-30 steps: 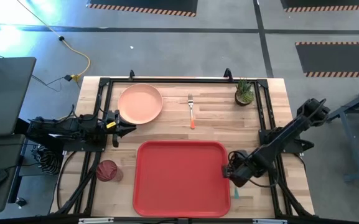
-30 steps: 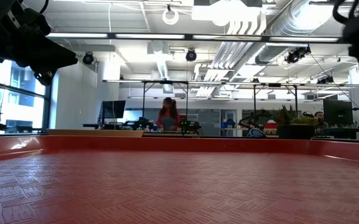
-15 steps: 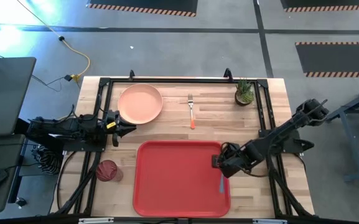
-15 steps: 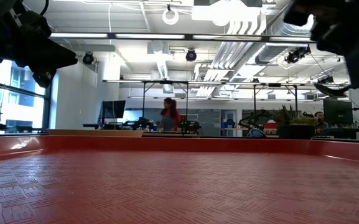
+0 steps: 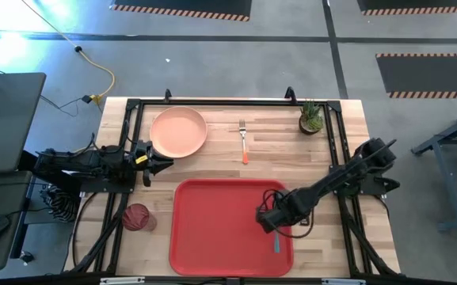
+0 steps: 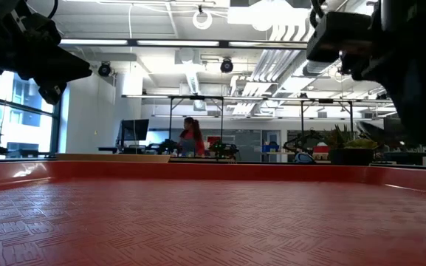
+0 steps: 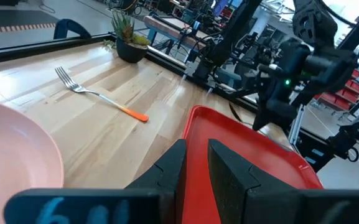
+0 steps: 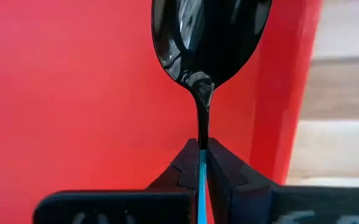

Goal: Pick and place plate/cup/fork/spoon on tray
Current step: Put the blue spoon on the red serving tray

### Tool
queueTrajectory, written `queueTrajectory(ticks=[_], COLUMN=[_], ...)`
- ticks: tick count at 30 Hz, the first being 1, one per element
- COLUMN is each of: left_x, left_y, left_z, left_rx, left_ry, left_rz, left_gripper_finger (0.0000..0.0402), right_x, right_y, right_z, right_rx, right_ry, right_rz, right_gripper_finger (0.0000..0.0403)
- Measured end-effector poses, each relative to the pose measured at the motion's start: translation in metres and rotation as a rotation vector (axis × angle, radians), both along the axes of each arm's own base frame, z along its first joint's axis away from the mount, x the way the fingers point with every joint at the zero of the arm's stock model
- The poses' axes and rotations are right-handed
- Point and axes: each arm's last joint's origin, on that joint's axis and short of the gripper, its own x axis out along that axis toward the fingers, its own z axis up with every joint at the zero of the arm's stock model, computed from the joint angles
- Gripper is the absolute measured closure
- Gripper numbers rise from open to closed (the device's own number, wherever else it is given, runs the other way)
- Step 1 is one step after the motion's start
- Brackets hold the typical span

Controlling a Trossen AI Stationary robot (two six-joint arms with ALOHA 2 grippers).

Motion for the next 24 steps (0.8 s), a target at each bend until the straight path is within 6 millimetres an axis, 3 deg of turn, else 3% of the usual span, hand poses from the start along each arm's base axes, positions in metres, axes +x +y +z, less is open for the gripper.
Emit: queueTrajectory(ticks=[24], left_x=[0.000], left_y=[0.000], left_z=[-0.001], left_rx=[0.002], left_ry=[0.007], left_rz=[-0.001], left_gripper_finger=[0.0348], right_x=[0.008], right_y=[0.007], right_z=[-0.029], right_rx=[0.044], right_ry=[0.091], right_rz=[0.021], right_gripper_finger=[0.0402])
